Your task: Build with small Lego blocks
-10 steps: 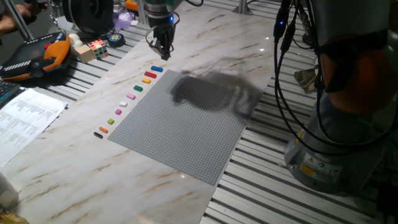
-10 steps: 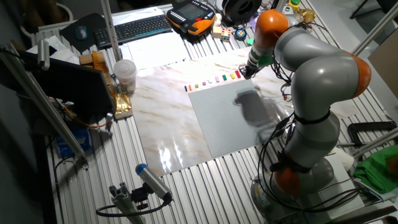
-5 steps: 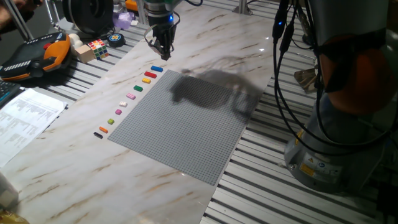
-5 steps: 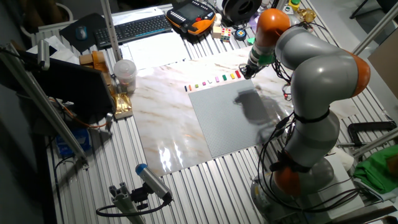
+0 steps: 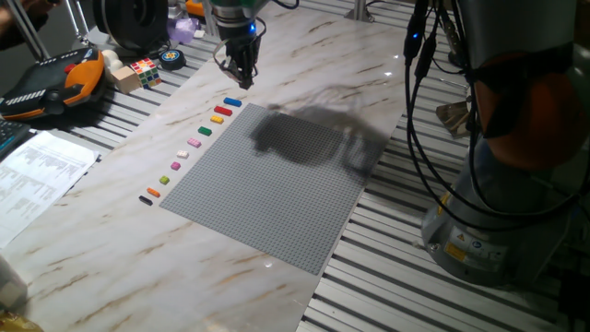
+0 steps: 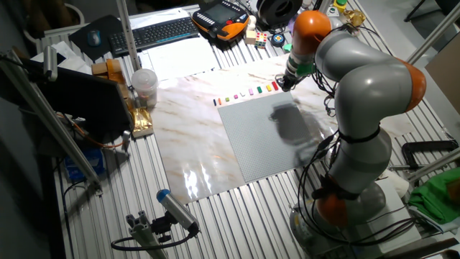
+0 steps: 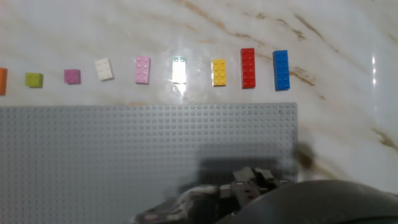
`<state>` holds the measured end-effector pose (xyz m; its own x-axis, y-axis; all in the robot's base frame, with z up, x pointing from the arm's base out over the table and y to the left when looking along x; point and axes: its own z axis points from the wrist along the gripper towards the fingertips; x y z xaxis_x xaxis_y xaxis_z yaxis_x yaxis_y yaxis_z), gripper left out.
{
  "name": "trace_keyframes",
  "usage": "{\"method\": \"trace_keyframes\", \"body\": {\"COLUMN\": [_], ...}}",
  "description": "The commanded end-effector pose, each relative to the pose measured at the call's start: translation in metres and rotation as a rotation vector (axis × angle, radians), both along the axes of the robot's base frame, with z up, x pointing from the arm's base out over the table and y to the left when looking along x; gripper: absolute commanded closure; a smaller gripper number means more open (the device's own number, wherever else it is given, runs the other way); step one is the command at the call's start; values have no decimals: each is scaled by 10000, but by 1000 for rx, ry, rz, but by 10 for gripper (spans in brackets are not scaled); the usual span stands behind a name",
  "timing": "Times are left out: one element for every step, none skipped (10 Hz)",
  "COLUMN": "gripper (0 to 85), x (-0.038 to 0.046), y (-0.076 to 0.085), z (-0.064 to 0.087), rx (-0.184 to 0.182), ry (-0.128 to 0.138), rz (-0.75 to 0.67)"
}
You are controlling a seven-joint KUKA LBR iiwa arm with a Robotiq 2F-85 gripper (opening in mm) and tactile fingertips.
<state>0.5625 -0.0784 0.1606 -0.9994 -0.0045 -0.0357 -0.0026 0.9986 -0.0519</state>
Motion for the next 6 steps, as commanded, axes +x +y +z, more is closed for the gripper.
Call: {"method": "trace_keyframes", "body": {"gripper": [843,843,843,827,747,707], "x": [8,37,77,123,178,249], "y": [-17,-61,-102,-118,-127,-152], "z": [-20,-66,-96,-119,-136,-163], "rx": [3,8,15,21,18,9], "ry": [-1,-15,-17,-7,-3,-10], "rz": [-1,-4,2,10,9,9]}}
